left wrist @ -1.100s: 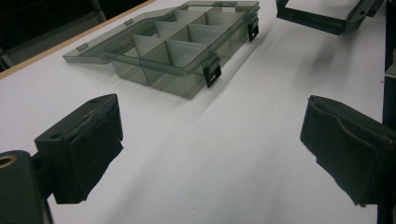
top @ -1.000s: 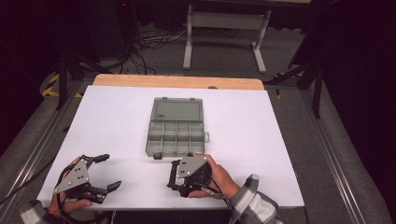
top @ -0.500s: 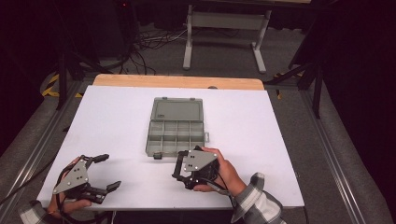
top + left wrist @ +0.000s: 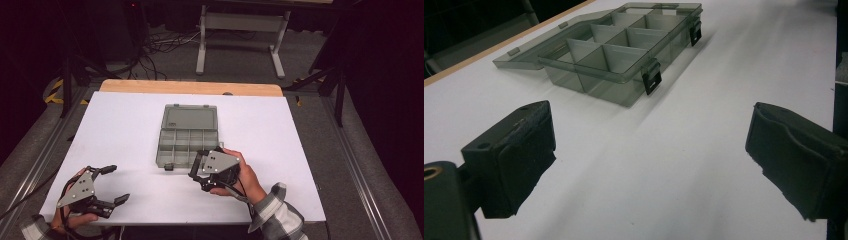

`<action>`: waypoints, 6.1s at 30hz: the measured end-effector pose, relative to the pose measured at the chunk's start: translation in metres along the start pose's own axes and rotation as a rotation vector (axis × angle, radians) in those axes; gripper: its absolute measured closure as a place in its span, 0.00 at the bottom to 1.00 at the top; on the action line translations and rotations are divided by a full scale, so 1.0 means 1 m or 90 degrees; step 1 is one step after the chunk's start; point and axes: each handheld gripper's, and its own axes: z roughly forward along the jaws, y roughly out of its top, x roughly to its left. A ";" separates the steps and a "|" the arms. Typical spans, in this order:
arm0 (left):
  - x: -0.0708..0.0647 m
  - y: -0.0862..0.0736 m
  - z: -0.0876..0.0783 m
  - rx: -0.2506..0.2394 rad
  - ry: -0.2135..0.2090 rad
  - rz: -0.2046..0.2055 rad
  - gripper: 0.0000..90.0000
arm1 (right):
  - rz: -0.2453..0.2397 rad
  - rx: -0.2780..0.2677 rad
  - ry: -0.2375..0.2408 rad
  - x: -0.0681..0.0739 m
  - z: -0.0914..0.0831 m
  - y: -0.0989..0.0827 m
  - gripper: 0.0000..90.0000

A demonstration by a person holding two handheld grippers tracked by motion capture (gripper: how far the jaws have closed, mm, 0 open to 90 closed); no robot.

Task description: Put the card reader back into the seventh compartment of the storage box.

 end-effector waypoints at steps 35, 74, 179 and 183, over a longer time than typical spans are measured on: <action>0.001 0.000 0.002 0.005 -0.003 0.003 0.07 | 0.099 0.051 -0.063 -0.031 0.048 -0.017 0.34; 0.001 0.000 0.001 0.007 -0.004 0.007 0.07 | 0.115 0.043 -0.076 -0.032 0.048 -0.019 0.37; -0.001 -0.001 0.002 0.019 -0.012 0.006 0.07 | 0.069 -0.040 -0.197 0.023 -0.055 -0.051 0.11; -0.001 -0.001 0.002 0.020 -0.013 0.006 0.07 | 0.081 -0.041 -0.199 0.025 -0.061 -0.058 0.11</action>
